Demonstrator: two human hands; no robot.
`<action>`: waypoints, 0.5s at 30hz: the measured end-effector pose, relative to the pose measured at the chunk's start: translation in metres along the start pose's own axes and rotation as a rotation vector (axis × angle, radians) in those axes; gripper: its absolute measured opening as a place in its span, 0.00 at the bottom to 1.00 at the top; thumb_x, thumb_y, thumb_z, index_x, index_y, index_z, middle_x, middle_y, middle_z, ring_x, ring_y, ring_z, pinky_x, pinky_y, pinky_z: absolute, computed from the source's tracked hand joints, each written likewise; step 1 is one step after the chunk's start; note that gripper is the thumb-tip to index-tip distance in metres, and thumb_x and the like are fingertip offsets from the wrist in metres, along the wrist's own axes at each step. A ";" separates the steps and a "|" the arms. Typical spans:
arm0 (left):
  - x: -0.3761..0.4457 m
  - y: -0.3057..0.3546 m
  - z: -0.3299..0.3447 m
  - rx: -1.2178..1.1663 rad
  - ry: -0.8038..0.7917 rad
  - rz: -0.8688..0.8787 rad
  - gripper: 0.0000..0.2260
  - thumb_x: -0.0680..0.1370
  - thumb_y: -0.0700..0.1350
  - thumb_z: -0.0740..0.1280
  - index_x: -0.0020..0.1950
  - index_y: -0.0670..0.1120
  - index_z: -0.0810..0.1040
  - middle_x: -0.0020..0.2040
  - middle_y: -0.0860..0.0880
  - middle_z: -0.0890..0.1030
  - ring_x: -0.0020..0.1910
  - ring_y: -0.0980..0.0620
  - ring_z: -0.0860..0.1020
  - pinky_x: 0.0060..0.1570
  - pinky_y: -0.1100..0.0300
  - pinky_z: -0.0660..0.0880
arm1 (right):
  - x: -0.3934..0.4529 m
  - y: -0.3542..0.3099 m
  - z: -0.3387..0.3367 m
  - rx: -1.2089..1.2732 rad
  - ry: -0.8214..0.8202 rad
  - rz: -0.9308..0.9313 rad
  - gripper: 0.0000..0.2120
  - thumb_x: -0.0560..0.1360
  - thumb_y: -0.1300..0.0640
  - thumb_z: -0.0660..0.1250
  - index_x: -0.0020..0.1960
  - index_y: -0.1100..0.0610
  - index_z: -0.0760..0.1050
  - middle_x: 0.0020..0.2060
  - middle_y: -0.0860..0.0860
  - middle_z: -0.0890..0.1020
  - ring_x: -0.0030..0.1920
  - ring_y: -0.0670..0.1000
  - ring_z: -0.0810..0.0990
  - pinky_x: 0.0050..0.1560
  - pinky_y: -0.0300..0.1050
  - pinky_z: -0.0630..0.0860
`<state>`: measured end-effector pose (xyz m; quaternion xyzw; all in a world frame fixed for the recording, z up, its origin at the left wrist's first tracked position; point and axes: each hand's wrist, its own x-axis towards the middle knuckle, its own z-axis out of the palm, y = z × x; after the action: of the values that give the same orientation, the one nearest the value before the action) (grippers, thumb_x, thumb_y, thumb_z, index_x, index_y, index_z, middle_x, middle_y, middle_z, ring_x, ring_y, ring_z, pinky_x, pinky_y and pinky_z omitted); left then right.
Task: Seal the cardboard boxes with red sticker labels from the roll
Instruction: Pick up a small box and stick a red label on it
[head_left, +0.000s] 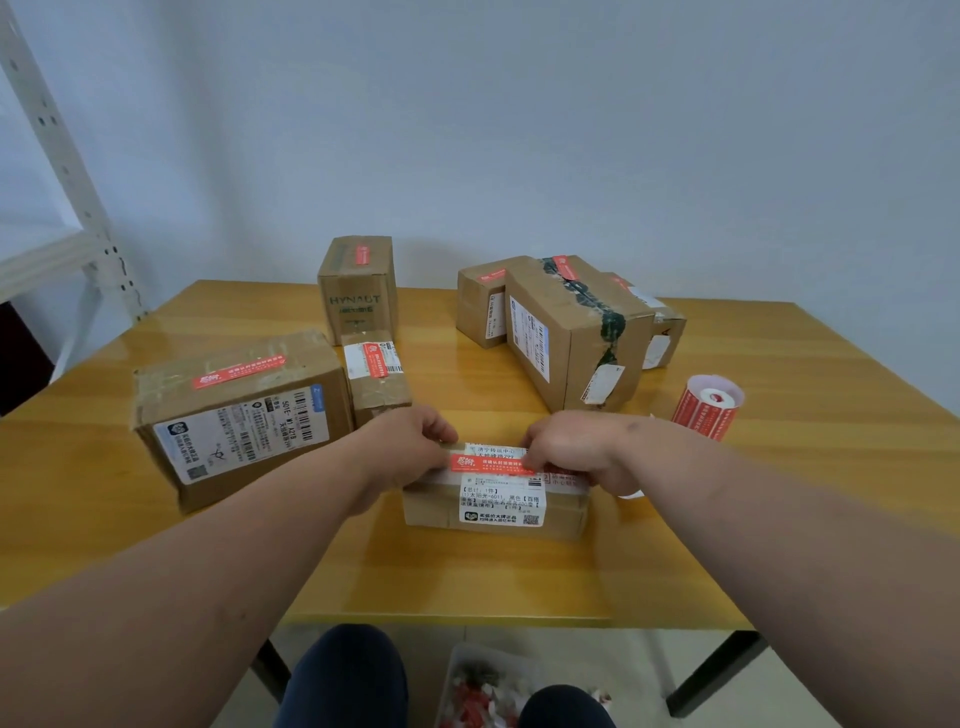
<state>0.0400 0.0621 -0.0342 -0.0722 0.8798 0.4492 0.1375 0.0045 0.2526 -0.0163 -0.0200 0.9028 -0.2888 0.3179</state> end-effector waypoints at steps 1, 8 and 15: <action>0.000 0.000 0.002 0.002 0.001 -0.012 0.09 0.78 0.45 0.68 0.58 0.50 0.76 0.55 0.49 0.78 0.52 0.52 0.76 0.47 0.61 0.74 | 0.000 -0.001 0.004 0.058 -0.005 0.015 0.13 0.78 0.52 0.64 0.60 0.57 0.76 0.54 0.56 0.82 0.56 0.55 0.80 0.56 0.48 0.75; 0.003 -0.006 0.020 -0.100 0.037 -0.105 0.21 0.68 0.55 0.77 0.54 0.53 0.71 0.57 0.45 0.76 0.54 0.46 0.77 0.55 0.48 0.78 | 0.004 -0.002 0.015 -0.042 0.069 -0.004 0.24 0.72 0.40 0.70 0.58 0.56 0.75 0.52 0.54 0.77 0.45 0.51 0.74 0.39 0.44 0.68; 0.003 -0.009 0.016 -0.214 -0.043 -0.119 0.13 0.76 0.44 0.71 0.57 0.51 0.70 0.53 0.44 0.80 0.51 0.46 0.81 0.54 0.49 0.80 | 0.008 0.011 0.005 0.094 -0.034 -0.088 0.06 0.76 0.57 0.70 0.52 0.55 0.76 0.55 0.56 0.82 0.57 0.56 0.81 0.63 0.55 0.76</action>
<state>0.0426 0.0699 -0.0513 -0.1287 0.8178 0.5332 0.1744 0.0024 0.2573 -0.0299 -0.0496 0.8811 -0.3442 0.3206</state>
